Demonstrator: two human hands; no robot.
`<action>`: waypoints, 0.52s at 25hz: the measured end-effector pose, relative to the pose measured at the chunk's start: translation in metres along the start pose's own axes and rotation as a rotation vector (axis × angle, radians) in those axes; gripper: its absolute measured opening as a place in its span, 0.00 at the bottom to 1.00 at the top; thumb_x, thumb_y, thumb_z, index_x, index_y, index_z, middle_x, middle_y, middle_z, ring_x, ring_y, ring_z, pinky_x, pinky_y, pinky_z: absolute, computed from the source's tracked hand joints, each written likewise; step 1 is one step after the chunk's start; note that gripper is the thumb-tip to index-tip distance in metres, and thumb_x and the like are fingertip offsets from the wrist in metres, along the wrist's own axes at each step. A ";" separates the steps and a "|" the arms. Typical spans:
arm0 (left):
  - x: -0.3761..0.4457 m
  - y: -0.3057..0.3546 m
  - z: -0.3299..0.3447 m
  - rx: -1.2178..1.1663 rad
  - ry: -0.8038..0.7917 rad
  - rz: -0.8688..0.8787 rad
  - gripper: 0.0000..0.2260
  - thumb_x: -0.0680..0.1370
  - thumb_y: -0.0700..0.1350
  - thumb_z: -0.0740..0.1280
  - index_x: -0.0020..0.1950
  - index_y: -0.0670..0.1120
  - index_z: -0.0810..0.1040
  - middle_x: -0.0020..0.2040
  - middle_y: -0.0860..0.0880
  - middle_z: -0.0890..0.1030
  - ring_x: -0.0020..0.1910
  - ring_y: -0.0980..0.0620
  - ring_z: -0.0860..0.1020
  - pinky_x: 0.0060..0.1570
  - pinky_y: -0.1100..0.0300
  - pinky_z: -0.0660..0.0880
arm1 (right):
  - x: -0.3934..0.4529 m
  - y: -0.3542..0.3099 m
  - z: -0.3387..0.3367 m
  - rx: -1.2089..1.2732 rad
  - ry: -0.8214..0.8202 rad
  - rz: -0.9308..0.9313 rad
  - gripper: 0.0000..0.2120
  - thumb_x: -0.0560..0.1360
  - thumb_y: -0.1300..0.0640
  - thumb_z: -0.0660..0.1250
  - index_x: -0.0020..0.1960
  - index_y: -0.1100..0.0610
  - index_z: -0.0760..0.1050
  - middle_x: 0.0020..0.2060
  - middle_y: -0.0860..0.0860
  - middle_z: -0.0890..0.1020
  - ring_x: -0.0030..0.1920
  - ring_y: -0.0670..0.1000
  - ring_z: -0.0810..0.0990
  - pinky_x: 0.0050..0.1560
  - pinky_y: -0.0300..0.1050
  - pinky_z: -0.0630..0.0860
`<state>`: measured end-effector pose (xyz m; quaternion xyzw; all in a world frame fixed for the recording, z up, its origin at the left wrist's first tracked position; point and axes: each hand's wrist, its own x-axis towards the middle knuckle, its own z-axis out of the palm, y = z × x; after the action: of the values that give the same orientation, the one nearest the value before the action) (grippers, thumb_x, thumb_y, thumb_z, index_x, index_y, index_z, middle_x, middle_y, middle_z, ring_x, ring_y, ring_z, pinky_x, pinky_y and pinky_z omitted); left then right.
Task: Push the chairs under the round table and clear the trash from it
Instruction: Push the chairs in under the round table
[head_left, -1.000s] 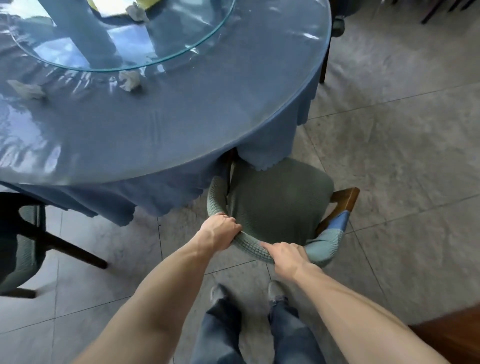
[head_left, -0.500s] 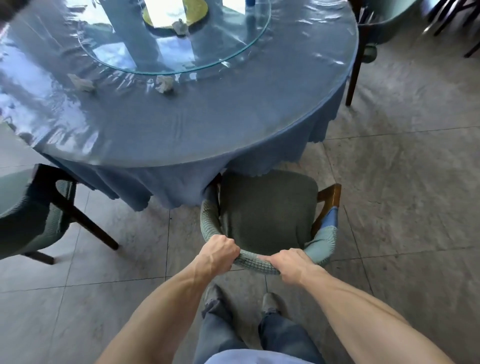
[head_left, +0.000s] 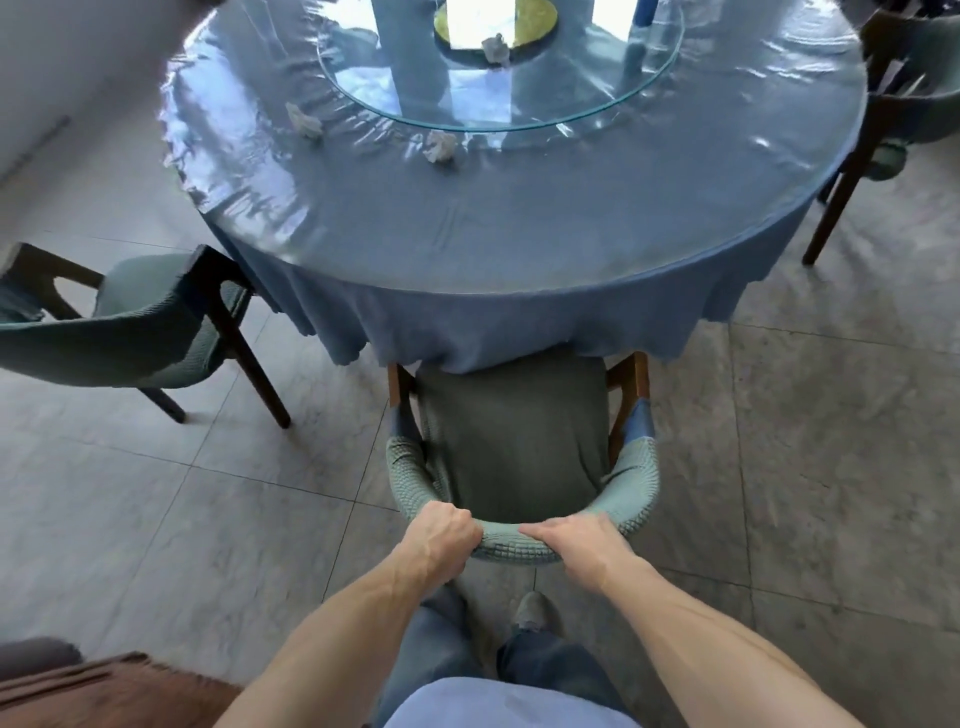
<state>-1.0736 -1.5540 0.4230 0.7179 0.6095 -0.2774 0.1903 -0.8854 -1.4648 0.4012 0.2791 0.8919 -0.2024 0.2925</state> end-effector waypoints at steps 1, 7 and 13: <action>0.000 -0.001 0.002 -0.005 0.005 -0.009 0.09 0.76 0.40 0.63 0.52 0.44 0.81 0.50 0.43 0.83 0.49 0.39 0.82 0.46 0.50 0.76 | 0.000 -0.001 0.003 -0.006 0.010 0.002 0.38 0.75 0.65 0.60 0.77 0.37 0.56 0.69 0.45 0.74 0.67 0.54 0.75 0.58 0.54 0.73; 0.004 0.006 0.002 0.016 0.026 0.049 0.07 0.76 0.38 0.63 0.51 0.43 0.80 0.49 0.43 0.84 0.48 0.39 0.82 0.44 0.51 0.75 | -0.009 0.005 0.010 -0.009 0.082 0.038 0.35 0.75 0.65 0.58 0.75 0.36 0.59 0.64 0.48 0.79 0.63 0.56 0.77 0.59 0.55 0.74; 0.008 0.013 0.002 0.029 0.065 0.051 0.09 0.78 0.39 0.61 0.51 0.45 0.81 0.48 0.46 0.84 0.47 0.42 0.82 0.40 0.53 0.71 | -0.017 0.005 0.008 -0.057 0.117 0.103 0.33 0.77 0.64 0.58 0.75 0.37 0.61 0.61 0.49 0.81 0.61 0.57 0.78 0.59 0.52 0.74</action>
<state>-1.0605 -1.5513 0.4157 0.7445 0.5929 -0.2577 0.1668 -0.8677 -1.4714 0.4045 0.3277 0.8973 -0.1451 0.2576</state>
